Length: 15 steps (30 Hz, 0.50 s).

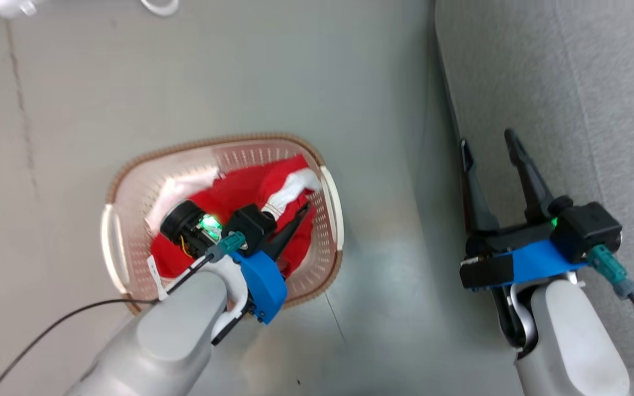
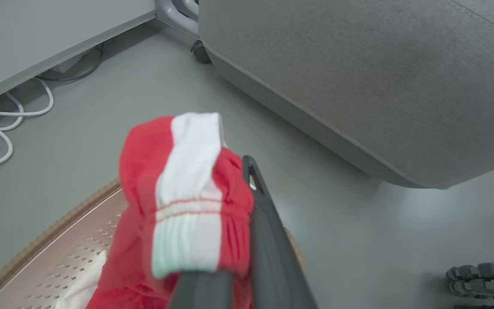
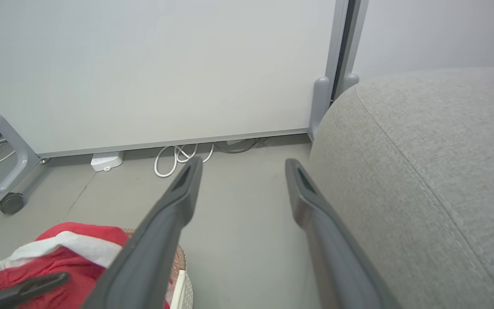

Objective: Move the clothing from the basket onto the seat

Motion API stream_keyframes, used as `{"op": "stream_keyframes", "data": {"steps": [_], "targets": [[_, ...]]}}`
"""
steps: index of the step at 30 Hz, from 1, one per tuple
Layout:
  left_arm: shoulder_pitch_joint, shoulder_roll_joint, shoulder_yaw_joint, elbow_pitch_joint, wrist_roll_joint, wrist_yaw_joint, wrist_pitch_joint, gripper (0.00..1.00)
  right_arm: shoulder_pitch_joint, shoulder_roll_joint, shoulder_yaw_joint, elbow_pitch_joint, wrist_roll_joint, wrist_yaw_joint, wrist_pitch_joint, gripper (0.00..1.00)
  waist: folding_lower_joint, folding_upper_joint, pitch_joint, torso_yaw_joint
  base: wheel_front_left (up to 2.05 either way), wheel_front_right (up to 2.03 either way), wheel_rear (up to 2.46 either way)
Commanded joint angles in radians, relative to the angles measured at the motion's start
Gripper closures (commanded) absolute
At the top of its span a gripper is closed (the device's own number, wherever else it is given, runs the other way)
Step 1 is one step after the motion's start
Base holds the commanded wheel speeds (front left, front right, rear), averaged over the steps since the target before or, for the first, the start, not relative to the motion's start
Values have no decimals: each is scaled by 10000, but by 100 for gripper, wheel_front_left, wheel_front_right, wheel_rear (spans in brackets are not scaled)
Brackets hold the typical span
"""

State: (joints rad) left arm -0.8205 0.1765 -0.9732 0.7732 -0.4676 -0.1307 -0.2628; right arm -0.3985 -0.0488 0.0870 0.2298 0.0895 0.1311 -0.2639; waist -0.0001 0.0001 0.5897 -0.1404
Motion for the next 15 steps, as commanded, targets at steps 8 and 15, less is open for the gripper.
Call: {"op": "stream_keyframes", "data": {"steps": [8,15], "targets": [[921,-63,1035,-1051,508,5,-31,100,781,-27,-69,368,-144,-7,-10,0,1,-1,-2075,605,0,0,0],[1349,-129,1840,-1877,748,5,-33,100,1391,-29,-100,583,-175,-7,-10,0,1,-1,-3216,962,0,0,0]]}}
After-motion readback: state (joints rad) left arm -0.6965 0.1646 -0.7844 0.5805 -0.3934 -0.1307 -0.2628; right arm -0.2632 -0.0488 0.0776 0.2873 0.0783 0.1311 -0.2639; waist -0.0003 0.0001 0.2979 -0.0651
